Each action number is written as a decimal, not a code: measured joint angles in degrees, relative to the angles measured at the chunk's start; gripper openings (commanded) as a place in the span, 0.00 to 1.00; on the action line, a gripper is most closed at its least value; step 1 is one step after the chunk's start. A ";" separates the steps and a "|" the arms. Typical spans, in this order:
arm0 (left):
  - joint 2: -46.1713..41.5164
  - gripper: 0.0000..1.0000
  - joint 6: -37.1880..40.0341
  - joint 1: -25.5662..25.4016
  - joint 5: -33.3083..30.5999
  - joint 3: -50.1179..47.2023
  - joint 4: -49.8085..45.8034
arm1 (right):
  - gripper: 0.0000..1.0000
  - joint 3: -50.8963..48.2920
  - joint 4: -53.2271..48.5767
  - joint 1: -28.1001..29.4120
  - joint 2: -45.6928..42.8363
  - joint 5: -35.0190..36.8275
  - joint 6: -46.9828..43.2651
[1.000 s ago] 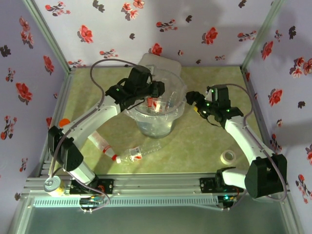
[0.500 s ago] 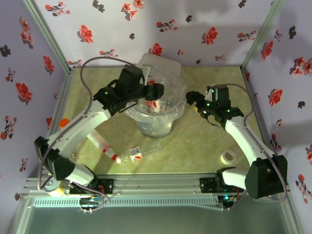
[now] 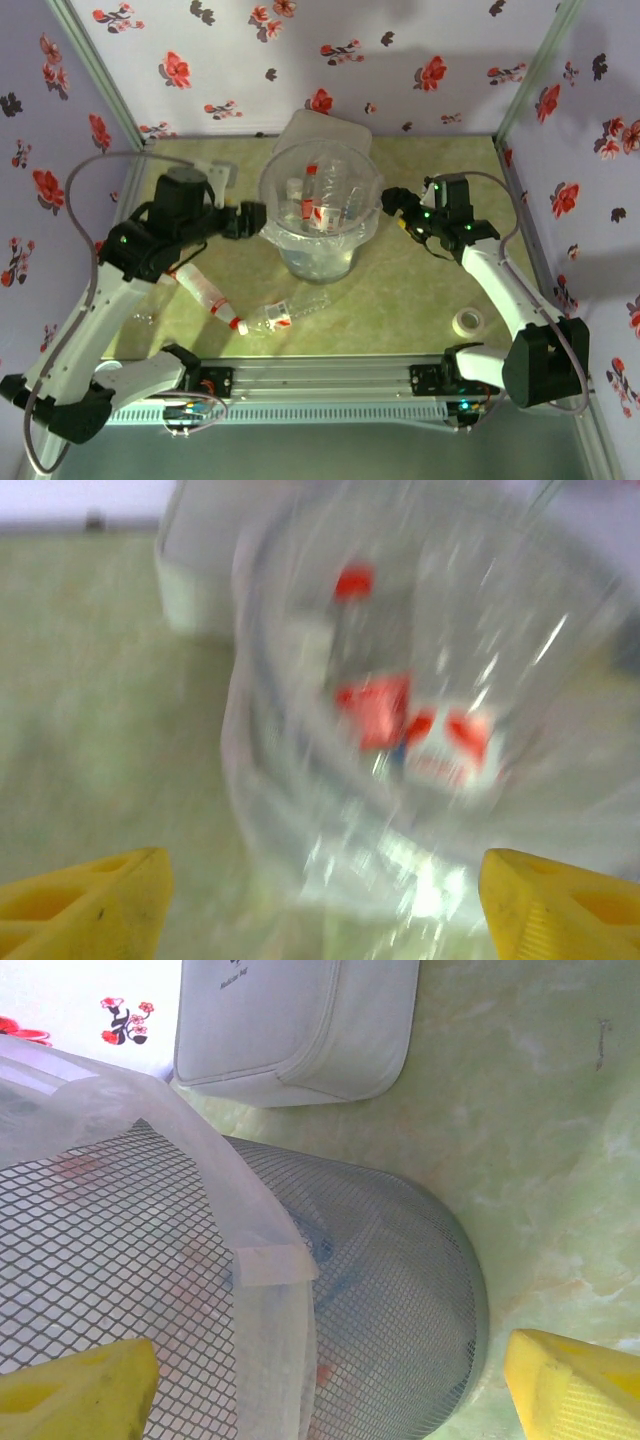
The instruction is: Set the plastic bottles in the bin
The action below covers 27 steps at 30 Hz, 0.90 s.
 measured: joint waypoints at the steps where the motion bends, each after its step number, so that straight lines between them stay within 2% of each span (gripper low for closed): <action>1: -1.64 0.87 -0.55 0.00 0.33 -3.37 -1.03 | 0.90 0.00 0.00 0.00 0.13 0.09 -0.02; 7: -10.54 0.96 -6.47 0.00 6.73 -22.86 -2.54 | 0.90 1.27 0.00 -0.02 3.48 0.26 0.00; 10: -12.81 1.00 -9.33 -0.02 9.86 -31.12 1.55 | 0.90 2.23 0.00 0.00 4.66 0.26 -0.02; 14: -11.69 1.00 -11.93 -1.20 11.67 -39.43 7.78 | 0.90 2.45 -0.02 0.00 4.83 0.33 0.00; 20: -5.79 1.00 -12.50 -4.59 12.44 -42.97 16.61 | 0.90 2.45 -0.02 0.00 4.83 0.59 0.00; 27: 3.04 1.00 -10.60 -12.79 12.66 -42.99 24.79 | 0.90 2.45 -0.09 0.00 4.83 0.87 0.02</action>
